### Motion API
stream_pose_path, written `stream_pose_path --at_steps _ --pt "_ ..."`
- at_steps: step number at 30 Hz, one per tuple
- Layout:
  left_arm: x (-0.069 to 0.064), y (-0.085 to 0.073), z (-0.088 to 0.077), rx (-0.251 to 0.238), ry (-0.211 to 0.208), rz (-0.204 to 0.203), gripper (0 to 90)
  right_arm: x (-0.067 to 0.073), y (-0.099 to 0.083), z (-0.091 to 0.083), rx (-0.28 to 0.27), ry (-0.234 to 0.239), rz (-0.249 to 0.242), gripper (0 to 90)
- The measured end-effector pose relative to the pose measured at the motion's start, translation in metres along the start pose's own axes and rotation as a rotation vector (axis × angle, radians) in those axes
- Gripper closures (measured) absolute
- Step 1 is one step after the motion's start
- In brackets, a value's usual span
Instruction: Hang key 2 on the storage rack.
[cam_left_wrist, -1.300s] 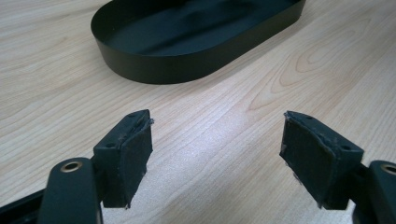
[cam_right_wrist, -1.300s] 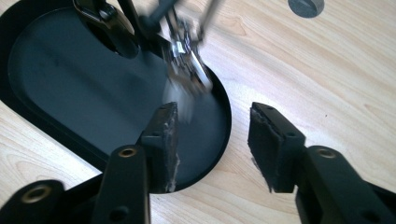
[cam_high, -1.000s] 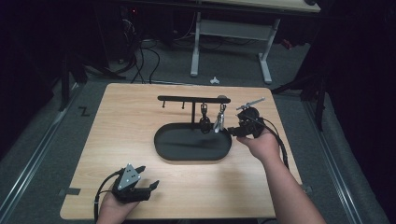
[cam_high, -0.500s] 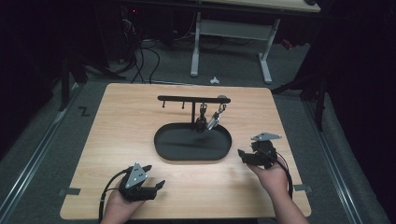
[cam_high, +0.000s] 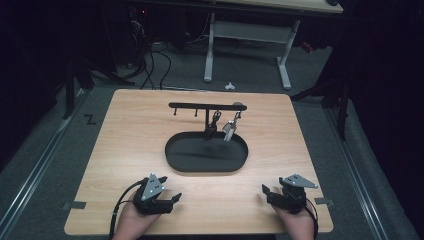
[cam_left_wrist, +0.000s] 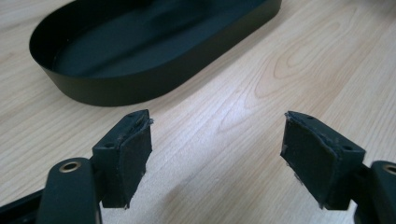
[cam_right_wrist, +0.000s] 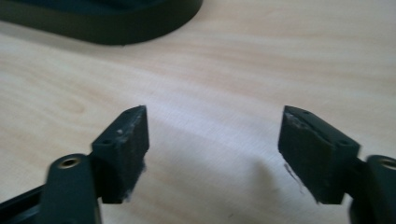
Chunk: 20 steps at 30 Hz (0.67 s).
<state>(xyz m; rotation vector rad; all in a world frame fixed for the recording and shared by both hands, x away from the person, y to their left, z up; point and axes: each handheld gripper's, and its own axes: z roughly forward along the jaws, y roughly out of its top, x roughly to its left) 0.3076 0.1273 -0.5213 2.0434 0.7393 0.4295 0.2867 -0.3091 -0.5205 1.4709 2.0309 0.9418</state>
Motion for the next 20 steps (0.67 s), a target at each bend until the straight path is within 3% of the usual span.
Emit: stream_pose_path --at_steps 5,9,16,20 --pt "0.001 -0.002 -0.003 0.002 0.018 -0.019 23.4 0.005 0.005 0.003 -0.036 -0.035 -0.013 20.0" --pt "0.005 -0.002 -0.008 -0.020 0.037 -0.035 22.8 0.011 0.008 0.002 -0.070 -0.005 -0.006 18.0" --pt "0.009 0.000 -0.015 -0.035 0.067 -0.031 22.1 0.013 0.008 0.001 -0.065 -0.028 -0.040 17.0" --pt "0.009 0.000 -0.018 -0.039 0.060 -0.055 21.8 0.012 0.008 -0.002 -0.074 -0.026 -0.040 16.9"
